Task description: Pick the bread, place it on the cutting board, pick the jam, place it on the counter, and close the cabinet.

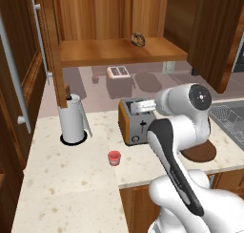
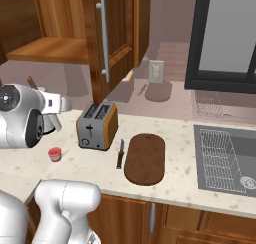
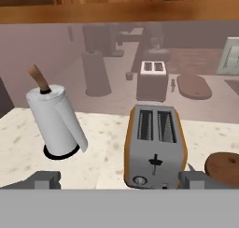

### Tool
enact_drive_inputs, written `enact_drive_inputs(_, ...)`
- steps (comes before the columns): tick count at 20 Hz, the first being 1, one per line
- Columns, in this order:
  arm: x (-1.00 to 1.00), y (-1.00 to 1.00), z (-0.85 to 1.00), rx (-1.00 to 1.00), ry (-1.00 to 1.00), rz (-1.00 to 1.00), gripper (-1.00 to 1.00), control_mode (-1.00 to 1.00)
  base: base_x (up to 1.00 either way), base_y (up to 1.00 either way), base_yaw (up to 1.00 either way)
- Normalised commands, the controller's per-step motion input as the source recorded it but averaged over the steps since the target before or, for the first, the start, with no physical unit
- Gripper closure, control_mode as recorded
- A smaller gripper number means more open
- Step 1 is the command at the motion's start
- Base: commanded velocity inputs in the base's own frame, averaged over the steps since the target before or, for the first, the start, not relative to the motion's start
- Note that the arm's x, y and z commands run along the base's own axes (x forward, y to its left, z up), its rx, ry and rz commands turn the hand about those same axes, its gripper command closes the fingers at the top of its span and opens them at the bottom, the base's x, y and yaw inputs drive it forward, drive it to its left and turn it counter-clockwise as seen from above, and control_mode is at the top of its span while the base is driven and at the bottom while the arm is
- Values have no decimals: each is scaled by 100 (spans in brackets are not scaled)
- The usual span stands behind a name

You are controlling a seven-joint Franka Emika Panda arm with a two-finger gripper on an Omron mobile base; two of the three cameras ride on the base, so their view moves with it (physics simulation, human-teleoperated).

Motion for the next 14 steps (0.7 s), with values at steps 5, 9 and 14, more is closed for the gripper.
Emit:
enact_drive_inputs(5,-18,-7,44,0,7,-1,-100,-100,0,0,0)
enact_drive_inputs(9,-6,-6,39,0,5,0,-100,-100,0,0,0)
enact_drive_inputs(14,-1,-4,34,0,5,0,-100,-100,0,0,0)
